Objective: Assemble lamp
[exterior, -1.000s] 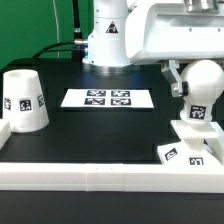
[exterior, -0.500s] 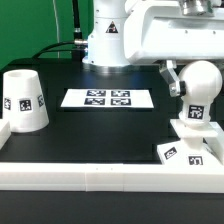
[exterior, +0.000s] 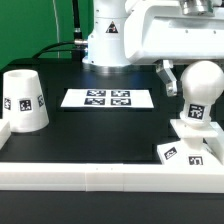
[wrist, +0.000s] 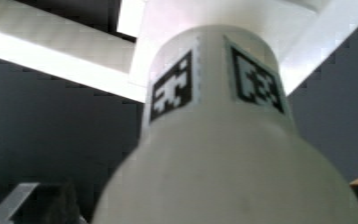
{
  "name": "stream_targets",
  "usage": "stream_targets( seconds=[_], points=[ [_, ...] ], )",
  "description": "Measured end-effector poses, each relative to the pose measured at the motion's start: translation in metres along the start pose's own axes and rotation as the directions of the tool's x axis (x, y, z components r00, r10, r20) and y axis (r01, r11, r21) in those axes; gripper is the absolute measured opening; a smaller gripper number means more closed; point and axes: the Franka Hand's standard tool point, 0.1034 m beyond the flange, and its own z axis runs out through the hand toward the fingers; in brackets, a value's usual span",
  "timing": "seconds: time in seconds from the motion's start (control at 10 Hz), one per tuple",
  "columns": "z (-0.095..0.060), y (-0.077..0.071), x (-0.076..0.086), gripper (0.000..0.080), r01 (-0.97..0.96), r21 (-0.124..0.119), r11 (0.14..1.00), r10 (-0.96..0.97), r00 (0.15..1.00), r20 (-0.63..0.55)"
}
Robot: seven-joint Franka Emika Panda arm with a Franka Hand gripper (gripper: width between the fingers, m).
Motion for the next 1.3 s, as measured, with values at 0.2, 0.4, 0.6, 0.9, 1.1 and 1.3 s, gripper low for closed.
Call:
stream_targets(
  seconds=[0.2, 0.4, 0.6, 0.9, 1.1, 1.3],
  points=[
    [-0.006, 0.000, 0.002, 0.0699, 0.003, -0.001, 1.000, -0.003, 1.000, -0.002],
    [-0.014, 0.002, 0.007, 0.0699, 0.003, 0.000, 1.000, -0.003, 1.000, 0.005],
    [-0.028, 0.006, 0.016, 0.0699, 0.003, 0.003, 1.000, -0.003, 1.000, 0.021],
    [-0.028, 0.004, 0.015, 0.0699, 0.004, 0.013, 1.000, -0.004, 0.999, 0.051],
    [-0.025, -0.002, 0.009, 0.0699, 0.000, 0.039, 0.999, -0.005, 0.991, 0.136],
    [-0.021, 0.000, 0.006, 0.0699, -0.004, 0.065, 0.998, -0.012, 0.970, 0.244]
  ],
)
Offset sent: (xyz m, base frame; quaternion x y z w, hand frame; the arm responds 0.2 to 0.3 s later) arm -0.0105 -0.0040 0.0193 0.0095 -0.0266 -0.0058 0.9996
